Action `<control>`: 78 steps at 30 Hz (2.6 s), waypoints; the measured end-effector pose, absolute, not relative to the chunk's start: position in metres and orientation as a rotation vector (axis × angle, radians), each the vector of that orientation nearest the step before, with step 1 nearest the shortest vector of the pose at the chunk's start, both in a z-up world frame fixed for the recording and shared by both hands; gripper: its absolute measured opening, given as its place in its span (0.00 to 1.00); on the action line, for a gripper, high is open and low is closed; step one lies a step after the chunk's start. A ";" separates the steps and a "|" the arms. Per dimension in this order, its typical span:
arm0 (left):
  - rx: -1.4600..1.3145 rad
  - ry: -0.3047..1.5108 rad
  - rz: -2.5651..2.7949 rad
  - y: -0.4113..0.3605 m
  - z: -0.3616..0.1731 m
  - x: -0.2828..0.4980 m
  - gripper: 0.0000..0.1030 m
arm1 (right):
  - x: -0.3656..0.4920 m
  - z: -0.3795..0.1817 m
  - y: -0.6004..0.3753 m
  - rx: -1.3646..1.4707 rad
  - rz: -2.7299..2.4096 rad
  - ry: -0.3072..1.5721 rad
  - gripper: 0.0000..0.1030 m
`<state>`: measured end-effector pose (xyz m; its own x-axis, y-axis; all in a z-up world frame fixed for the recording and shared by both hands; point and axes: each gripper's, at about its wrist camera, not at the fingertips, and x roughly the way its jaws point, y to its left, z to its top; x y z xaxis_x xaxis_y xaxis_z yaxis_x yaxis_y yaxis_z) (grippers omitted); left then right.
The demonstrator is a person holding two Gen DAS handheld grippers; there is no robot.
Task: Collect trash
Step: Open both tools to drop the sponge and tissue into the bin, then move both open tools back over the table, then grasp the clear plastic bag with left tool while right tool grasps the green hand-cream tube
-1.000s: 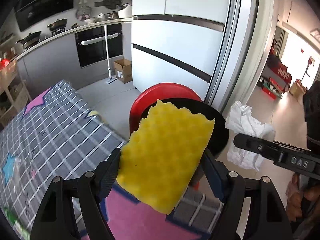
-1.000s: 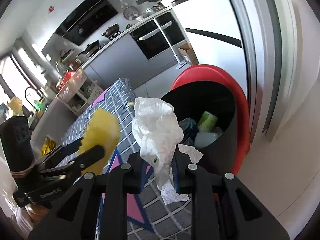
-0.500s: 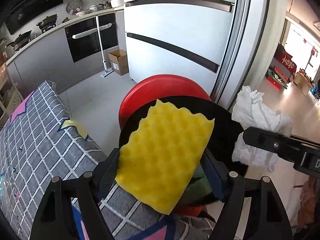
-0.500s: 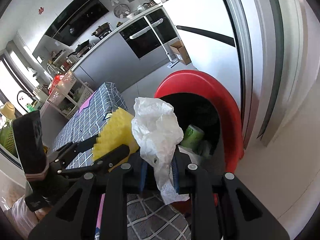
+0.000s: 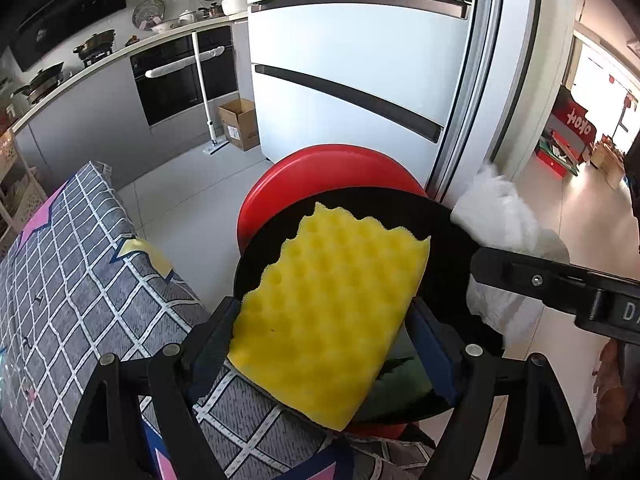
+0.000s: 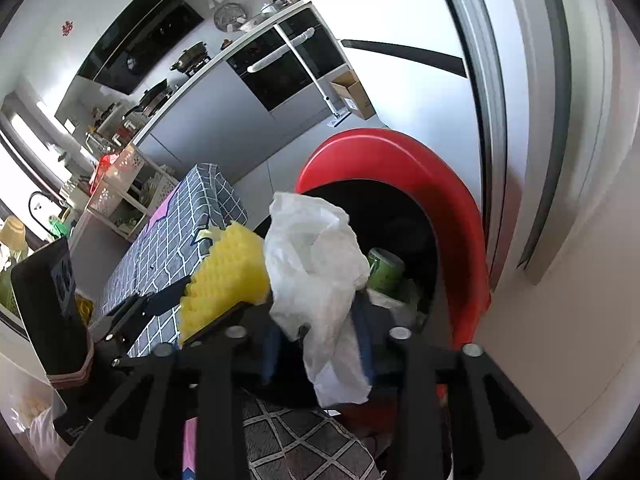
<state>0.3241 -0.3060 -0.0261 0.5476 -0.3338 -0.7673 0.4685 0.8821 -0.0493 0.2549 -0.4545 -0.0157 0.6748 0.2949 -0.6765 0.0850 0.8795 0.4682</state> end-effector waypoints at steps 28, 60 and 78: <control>0.027 0.827 -0.363 -0.206 0.018 0.263 1.00 | 0.212 0.021 -0.429 0.444 0.100 0.763 1.00; -0.109 0.970 0.130 0.097 -0.061 0.355 1.00 | 0.195 -0.008 -0.136 0.077 0.535 0.978 1.00; -0.098 0.984 0.068 0.112 -0.075 0.352 1.00 | 0.211 -0.028 -0.049 -0.016 0.611 1.011 1.00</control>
